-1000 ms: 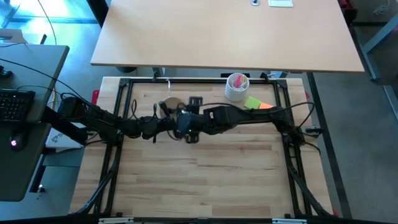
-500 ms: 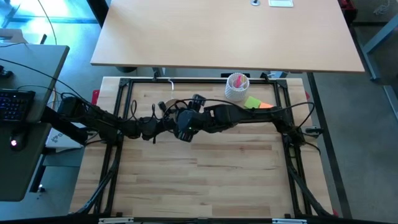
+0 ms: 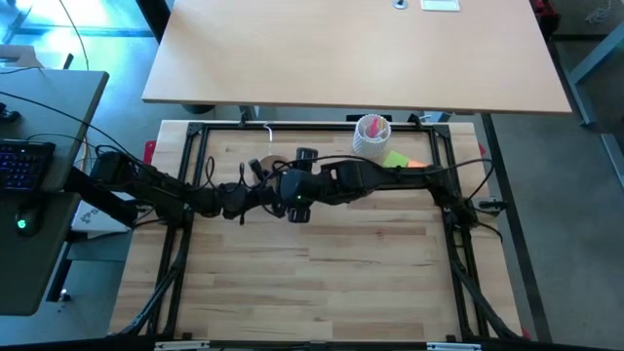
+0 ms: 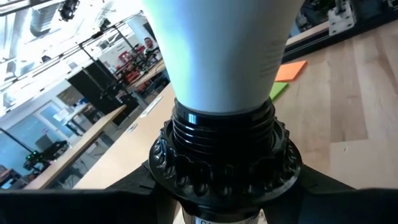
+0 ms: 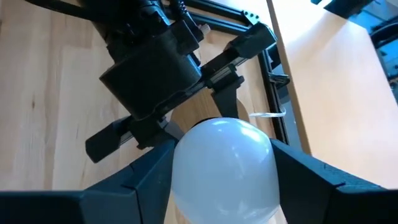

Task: Screw lightbulb
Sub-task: Insert the white lightbulb into the desk lamp

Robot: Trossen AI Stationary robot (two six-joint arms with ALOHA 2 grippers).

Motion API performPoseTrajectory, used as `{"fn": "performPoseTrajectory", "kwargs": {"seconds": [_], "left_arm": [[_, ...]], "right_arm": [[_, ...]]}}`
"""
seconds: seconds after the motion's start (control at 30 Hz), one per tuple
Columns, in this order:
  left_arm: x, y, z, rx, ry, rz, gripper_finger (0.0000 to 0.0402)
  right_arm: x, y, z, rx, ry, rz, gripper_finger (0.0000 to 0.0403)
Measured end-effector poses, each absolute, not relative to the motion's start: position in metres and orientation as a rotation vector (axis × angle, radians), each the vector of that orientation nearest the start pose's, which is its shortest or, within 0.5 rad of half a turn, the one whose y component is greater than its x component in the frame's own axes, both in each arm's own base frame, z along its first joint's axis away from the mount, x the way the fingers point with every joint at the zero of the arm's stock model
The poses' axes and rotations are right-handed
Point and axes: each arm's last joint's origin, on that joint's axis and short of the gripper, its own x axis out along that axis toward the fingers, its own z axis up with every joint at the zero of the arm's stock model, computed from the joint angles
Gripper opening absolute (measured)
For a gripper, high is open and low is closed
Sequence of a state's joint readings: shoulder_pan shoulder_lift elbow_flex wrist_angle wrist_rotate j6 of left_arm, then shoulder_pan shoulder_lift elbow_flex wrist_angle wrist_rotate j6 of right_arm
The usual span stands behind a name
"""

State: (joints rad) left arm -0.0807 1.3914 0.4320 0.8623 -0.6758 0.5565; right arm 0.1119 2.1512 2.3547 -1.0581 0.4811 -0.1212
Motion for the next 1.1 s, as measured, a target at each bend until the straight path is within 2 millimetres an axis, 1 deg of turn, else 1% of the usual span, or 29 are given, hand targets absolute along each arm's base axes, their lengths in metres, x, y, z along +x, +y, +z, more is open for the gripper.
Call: {"fn": "performPoseTrajectory", "kwargs": {"seconds": [0.13,0.27,0.33,0.43,0.53,0.63,0.73,0.8,0.93,1.1], "left_arm": [[0.253,-0.002,0.188,0.571,0.255,0.554,0.0163],[0.253,-0.002,0.188,0.582,0.257,0.547,0.0163],[0.253,-0.002,0.187,0.595,0.261,0.534,0.0163],[0.253,-0.002,0.187,0.596,0.265,0.536,0.0163],[0.253,-0.002,0.187,0.596,0.267,0.537,0.0163],[0.253,-0.002,0.187,0.606,0.269,0.534,0.0163],[0.254,-0.003,0.186,0.631,0.274,0.489,0.0163],[0.254,-0.004,0.185,0.641,0.269,0.439,0.0163],[0.255,-0.005,0.185,0.641,0.261,0.405,0.0163],[0.255,-0.006,0.185,0.647,0.261,0.398,0.0163]], "right_arm": [[0.452,0.034,0.363,-0.345,0.843,-0.294,0.0243],[0.454,0.035,0.364,-0.311,0.814,-0.321,0.0277],[0.457,0.035,0.369,-0.299,0.755,-0.348,0.0292],[0.453,0.038,0.377,-0.345,0.741,-0.335,0.0303],[0.445,0.044,0.387,-0.454,0.739,-0.283,0.0304],[0.436,0.050,0.392,-0.656,0.789,-0.186,0.0304],[0.430,0.054,0.389,-0.852,0.864,-0.058,0.0304],[0.427,0.056,0.385,-0.940,0.913,0.020,0.0304],[0.426,0.057,0.374,-0.994,0.955,0.141,0.0304],[0.430,0.058,0.361,-1.058,0.978,0.172,0.0304]]}}
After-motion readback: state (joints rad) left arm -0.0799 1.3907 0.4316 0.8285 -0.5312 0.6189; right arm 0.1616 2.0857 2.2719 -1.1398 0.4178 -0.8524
